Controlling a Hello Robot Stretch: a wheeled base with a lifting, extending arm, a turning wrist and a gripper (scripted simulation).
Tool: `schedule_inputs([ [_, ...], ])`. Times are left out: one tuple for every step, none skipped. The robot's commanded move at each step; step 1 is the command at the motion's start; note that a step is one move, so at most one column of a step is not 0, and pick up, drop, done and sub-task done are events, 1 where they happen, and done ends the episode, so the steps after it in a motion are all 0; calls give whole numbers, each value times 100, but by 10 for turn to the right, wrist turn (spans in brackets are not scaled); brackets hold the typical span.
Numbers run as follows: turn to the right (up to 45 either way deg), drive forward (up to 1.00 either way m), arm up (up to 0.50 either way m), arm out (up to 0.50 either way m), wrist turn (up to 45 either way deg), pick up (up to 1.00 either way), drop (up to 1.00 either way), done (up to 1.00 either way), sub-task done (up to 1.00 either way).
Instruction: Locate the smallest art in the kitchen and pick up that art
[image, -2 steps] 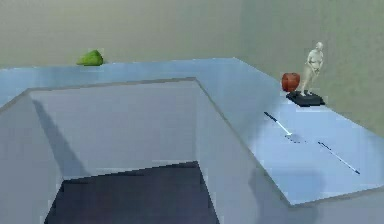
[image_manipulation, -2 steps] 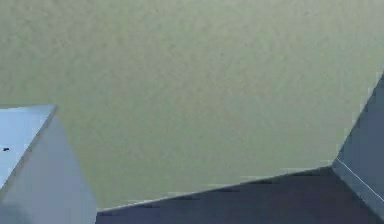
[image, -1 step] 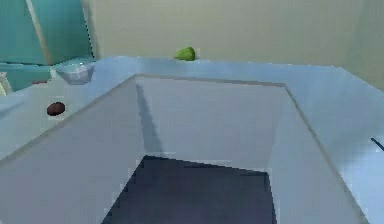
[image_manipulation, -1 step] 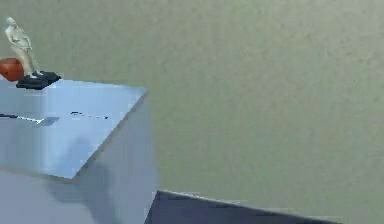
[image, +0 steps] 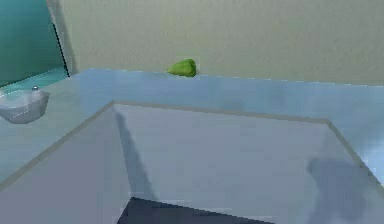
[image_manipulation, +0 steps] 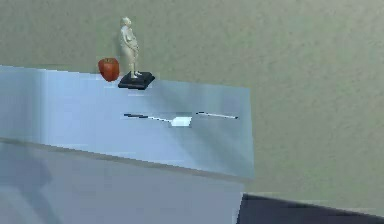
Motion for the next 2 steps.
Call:
schedule_inputs([
  [-120, 0, 0, 0, 0, 0, 0, 0, 0],
  [450, 0, 0, 0, 0, 0, 0, 0, 0],
])
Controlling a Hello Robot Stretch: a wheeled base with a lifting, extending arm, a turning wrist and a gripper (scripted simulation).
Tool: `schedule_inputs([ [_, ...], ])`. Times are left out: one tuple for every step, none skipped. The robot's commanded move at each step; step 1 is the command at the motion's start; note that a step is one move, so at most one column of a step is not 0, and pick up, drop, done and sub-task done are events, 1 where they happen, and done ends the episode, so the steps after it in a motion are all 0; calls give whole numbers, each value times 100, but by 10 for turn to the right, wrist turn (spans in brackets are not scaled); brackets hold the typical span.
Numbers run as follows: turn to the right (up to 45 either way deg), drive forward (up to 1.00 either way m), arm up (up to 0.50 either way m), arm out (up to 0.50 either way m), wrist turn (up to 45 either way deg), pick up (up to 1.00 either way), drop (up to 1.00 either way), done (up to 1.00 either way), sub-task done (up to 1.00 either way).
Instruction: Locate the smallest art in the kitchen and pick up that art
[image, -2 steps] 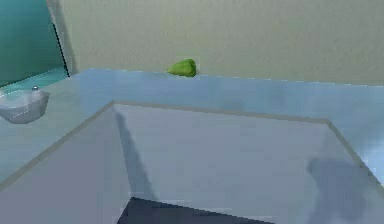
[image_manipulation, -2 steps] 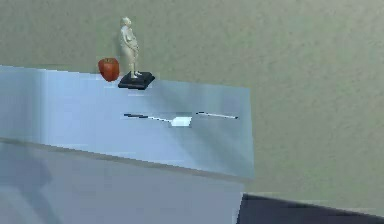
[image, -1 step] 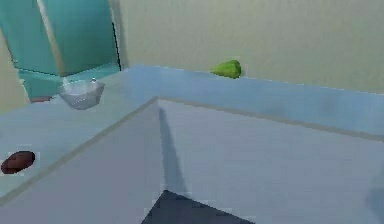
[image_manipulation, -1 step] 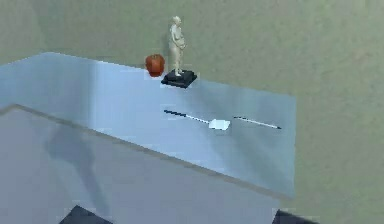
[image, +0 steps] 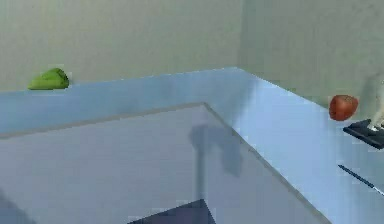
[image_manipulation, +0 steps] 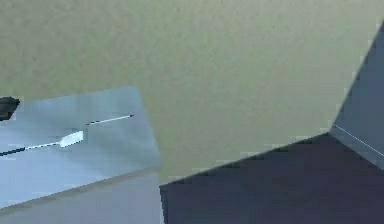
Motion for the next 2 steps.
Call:
schedule_inputs([
  [450, 0, 0, 0, 0, 0, 0, 0, 0],
  [450, 0, 0, 0, 0, 0, 0, 0, 0],
])
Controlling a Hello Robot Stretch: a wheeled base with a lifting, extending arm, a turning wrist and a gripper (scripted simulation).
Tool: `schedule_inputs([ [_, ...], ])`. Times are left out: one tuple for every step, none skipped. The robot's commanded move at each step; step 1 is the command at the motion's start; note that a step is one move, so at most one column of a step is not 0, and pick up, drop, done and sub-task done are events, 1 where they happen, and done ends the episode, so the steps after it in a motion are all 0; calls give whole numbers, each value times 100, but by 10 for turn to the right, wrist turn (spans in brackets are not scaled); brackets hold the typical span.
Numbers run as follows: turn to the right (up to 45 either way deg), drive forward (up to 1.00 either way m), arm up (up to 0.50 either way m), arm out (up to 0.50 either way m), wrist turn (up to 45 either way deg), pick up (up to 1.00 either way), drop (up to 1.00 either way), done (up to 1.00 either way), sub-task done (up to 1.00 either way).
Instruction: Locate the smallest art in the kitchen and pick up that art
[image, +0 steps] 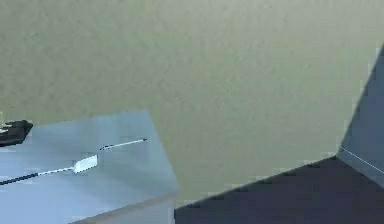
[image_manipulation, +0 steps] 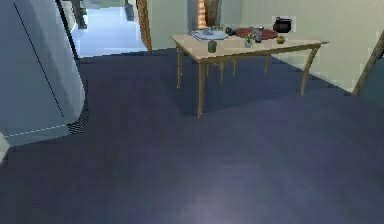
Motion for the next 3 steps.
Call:
schedule_inputs([
  [240, 0, 0, 0, 0, 0, 0, 0, 0],
  [0, 35, 0, 0, 0, 0, 0, 0, 0],
  [0, 20, 0, 0, 0, 0, 0, 0, 0],
])
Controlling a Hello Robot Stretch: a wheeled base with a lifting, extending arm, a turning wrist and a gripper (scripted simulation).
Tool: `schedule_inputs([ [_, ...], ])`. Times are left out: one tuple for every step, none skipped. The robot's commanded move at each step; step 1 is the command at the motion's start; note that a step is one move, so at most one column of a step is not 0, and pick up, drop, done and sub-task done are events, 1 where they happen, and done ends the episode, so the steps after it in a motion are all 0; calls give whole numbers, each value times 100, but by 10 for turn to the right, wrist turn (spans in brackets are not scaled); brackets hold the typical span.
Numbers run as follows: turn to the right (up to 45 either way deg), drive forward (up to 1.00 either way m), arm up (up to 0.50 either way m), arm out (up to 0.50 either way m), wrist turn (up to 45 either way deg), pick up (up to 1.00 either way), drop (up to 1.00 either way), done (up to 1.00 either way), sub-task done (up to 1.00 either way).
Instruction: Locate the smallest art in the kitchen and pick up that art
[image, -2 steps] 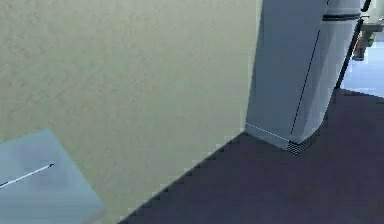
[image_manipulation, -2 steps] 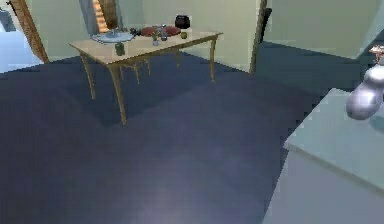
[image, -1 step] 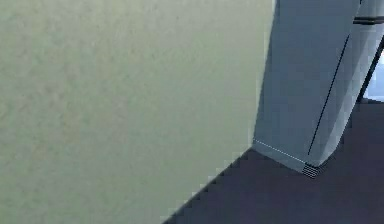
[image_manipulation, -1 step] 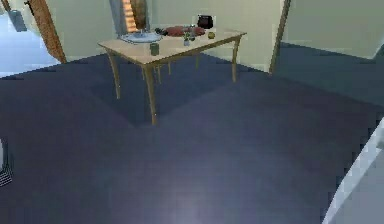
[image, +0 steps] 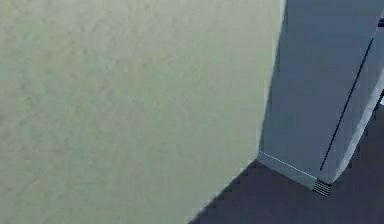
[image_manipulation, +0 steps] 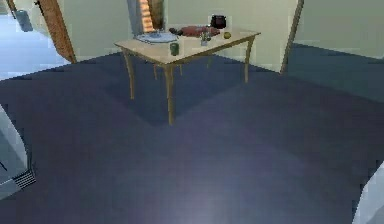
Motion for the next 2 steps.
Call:
schedule_inputs([
  [-420, 0, 0, 0, 0, 0, 0, 0, 0],
  [0, 35, 0, 0, 0, 0, 0, 0, 0],
])
